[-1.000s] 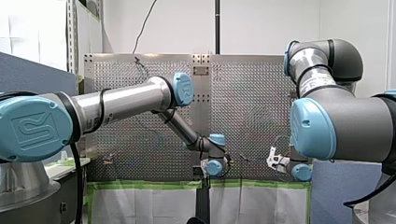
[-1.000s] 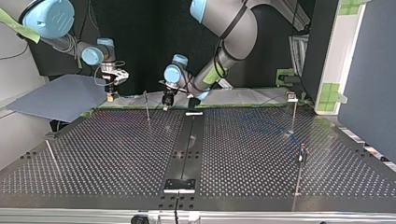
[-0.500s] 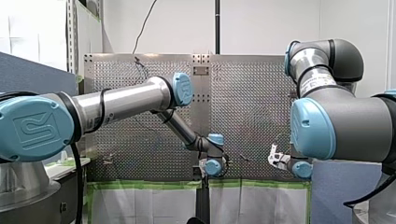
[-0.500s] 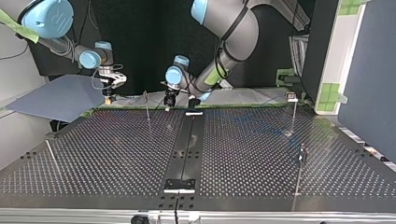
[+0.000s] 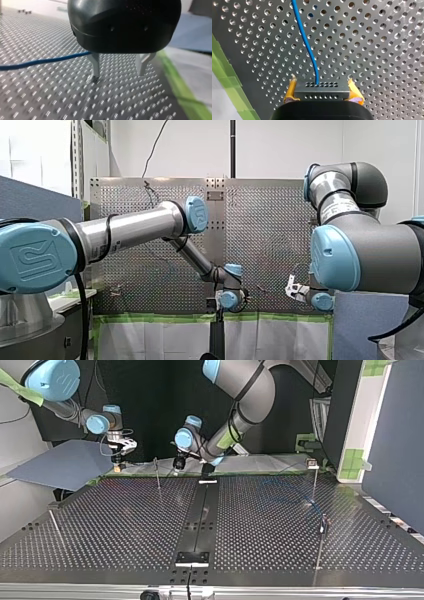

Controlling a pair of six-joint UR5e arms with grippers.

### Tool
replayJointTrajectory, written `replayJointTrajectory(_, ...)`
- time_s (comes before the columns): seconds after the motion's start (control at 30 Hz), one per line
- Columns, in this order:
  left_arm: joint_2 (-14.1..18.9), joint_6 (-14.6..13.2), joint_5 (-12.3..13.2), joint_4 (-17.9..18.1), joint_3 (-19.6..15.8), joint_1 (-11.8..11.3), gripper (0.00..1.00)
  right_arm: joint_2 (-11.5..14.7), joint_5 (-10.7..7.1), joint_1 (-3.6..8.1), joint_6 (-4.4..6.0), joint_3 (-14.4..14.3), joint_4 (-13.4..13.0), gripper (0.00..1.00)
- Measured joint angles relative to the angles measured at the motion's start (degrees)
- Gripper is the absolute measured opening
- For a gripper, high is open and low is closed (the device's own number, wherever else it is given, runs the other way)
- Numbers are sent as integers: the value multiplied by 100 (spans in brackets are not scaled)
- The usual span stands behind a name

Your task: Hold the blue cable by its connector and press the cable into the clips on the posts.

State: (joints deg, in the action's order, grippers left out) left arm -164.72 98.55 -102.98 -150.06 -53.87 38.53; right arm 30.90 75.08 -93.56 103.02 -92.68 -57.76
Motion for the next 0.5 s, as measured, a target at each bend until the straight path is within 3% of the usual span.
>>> replayJointTrajectory(0.27,251,-413,271,-394,-288,215,100,-6,7,-22,14,0,1,0)
replayJointTrajectory(0.5,604,-742,308,-389,-644,381,100,-11,7,-43,18,-1,9,0)
